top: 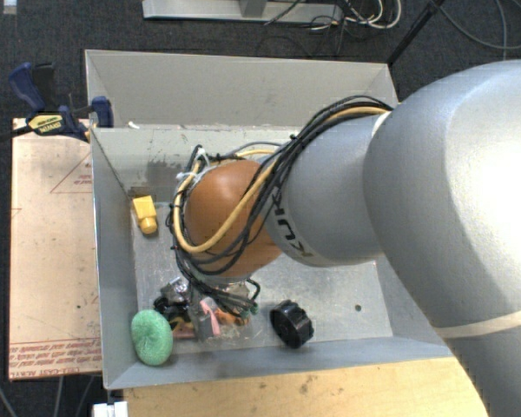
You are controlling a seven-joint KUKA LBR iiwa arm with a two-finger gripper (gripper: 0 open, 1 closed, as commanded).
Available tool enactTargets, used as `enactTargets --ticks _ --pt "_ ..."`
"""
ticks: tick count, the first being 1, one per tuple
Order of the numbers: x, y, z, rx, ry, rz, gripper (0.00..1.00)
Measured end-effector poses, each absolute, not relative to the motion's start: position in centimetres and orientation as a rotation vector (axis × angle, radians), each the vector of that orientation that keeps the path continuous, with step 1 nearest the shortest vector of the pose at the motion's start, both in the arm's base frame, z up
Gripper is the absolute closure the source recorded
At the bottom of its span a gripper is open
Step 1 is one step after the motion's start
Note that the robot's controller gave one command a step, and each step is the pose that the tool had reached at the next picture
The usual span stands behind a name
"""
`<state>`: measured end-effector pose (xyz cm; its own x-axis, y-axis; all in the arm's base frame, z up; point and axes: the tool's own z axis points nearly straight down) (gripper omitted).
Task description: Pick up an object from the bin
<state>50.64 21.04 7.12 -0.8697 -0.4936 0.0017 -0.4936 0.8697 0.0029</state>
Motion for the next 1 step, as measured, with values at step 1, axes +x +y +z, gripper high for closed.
enactTargets --ticks 1 --pt "49.13 22.08 11.15 0.8 -3.035 -0.001 1.0"
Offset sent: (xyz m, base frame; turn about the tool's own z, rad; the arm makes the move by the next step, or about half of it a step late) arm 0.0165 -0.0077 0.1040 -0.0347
